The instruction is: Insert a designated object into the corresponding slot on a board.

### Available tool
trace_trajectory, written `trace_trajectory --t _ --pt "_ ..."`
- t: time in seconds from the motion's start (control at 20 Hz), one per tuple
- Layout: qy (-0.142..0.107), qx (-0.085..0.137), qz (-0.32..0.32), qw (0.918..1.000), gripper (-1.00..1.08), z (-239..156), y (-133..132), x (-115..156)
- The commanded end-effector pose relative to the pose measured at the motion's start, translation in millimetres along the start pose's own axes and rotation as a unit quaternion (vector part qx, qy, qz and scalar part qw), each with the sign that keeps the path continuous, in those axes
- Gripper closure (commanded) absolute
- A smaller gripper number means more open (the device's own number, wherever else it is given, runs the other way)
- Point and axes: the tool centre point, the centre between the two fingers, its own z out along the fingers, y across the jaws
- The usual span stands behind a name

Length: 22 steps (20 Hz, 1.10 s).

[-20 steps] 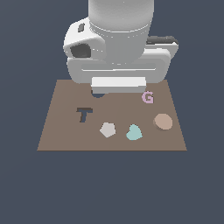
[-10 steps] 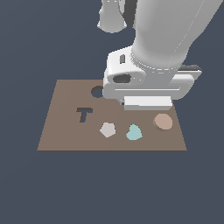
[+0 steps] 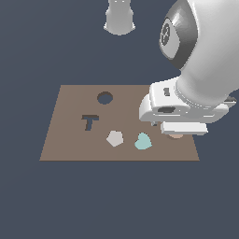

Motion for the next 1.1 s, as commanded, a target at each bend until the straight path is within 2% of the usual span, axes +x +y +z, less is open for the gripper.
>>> trace_trajectory --t 0.0,0.35,1.0,1.05 --pt "0.000 -0.001 0.002 1.0000 -0.92 7.8 -10.9 3.9" --pt "-0.001 -0.001 0.004 1.0000 -0.92 17.2 -25.1 8.5" --pt "-0.001 -0.001 0.004 1.0000 -0.92 37.6 -25.3 9.0" --pt "-0.001 -0.001 0.004 1.0000 1.08 37.6 -25.3 9.0"
